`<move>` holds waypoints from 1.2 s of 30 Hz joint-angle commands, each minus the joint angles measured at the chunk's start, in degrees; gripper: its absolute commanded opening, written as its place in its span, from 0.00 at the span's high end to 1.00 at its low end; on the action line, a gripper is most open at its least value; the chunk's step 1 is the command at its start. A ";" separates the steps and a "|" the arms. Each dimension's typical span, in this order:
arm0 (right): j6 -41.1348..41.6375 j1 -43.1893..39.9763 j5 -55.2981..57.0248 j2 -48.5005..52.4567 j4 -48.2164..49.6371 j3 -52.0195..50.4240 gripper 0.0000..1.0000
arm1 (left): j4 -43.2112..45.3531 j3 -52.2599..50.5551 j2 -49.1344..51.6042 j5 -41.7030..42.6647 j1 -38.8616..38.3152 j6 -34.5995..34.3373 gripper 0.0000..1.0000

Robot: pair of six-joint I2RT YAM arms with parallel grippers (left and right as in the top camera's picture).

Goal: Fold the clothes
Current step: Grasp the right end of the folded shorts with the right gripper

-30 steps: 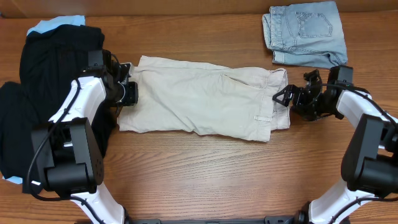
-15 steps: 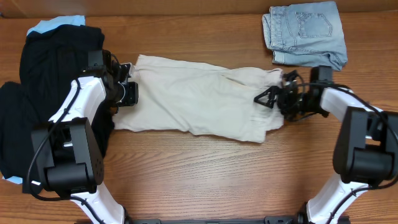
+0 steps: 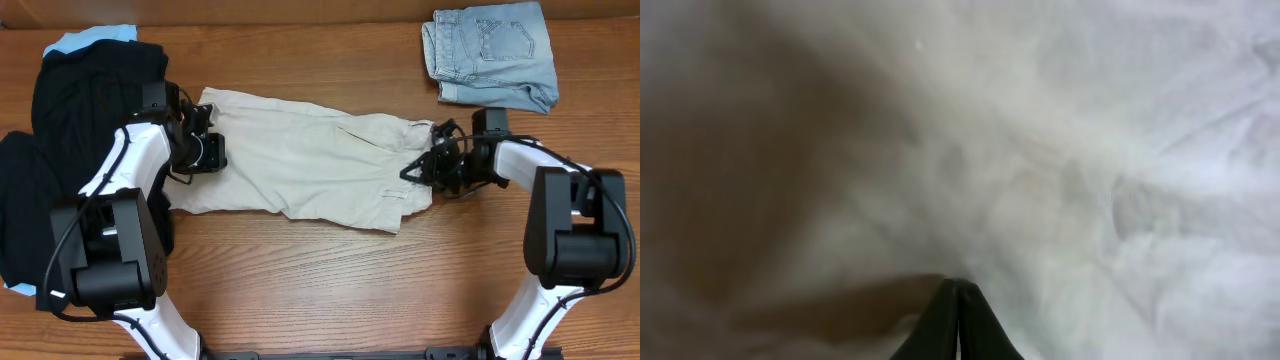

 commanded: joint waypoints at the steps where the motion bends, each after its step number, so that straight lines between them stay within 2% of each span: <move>1: 0.15 -3.65 1.88 -4.98 -1.86 0.24 0.86 | -1.40 0.72 0.76 8.41 -0.11 1.49 0.96; 5: 0.15 -8.20 6.80 -10.54 -8.83 1.46 0.89 | -3.63 1.68 0.76 13.20 -0.11 3.06 0.93; 7: -0.04 -10.16 10.97 -12.13 -13.27 2.95 0.94 | -4.68 1.79 0.76 16.94 -0.11 5.75 0.92; 11: -5.07 -12.07 14.03 -12.85 -21.73 5.92 0.96 | -5.29 1.79 0.76 21.33 -0.11 10.19 0.92; 18: -8.09 -12.15 21.11 -12.85 -28.87 6.75 0.96 | -1.14 1.79 0.81 20.13 -2.01 10.95 0.88; 22: -8.35 -13.64 19.89 -12.90 -34.56 10.21 0.96 | 3.82 1.79 0.81 16.85 -3.72 8.00 0.88; 27: -8.39 -14.14 18.01 -14.05 -43.56 17.31 0.96 | 7.58 1.79 0.81 16.98 -5.14 3.91 0.89; 36: -5.68 -13.86 16.83 -19.41 -49.16 18.38 0.96 | 7.34 1.75 1.03 17.33 -9.75 5.66 0.90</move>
